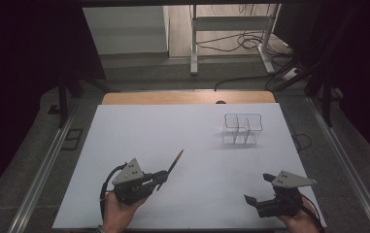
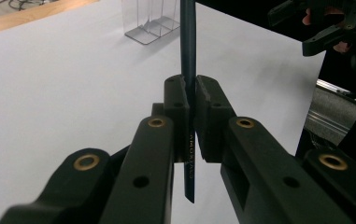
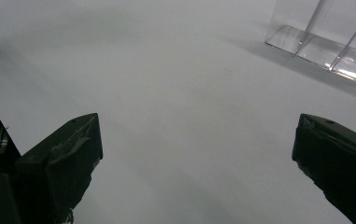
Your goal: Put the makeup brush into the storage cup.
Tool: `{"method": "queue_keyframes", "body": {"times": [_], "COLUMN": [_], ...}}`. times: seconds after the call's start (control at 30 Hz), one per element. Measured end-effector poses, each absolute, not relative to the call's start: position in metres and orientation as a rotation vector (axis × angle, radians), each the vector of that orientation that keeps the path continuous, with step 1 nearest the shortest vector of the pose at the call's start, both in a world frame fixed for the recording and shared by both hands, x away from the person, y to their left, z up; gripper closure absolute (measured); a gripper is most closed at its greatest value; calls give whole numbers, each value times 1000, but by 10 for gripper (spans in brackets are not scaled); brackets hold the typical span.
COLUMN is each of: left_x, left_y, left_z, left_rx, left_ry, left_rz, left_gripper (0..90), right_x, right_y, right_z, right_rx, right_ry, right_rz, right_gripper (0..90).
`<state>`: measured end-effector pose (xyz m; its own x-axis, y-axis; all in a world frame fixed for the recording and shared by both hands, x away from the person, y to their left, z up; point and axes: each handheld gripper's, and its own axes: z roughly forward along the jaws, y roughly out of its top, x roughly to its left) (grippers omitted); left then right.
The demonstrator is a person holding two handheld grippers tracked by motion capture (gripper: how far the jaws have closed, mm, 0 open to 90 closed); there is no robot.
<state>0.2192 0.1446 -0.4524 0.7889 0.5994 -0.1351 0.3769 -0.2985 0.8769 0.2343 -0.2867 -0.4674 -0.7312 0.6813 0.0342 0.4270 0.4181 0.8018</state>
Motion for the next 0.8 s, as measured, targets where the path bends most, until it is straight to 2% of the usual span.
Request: {"method": "queue_keyframes", "body": {"times": [0.43, 0.8], "left_x": [220, 221], "left_y": [144, 143], "left_z": [-453, -454], "left_rx": [1925, 1922], "left_ry": [735, 732], "left_rz": [253, 240], "left_gripper": [847, 847], "right_x": [240, 247], "right_y": [-273, -258], "right_z": [-455, -446], "right_rx": [942, 951], "right_ry": [2395, 2399], "right_rz": [1280, 1344], "right_gripper": [30, 0]}}
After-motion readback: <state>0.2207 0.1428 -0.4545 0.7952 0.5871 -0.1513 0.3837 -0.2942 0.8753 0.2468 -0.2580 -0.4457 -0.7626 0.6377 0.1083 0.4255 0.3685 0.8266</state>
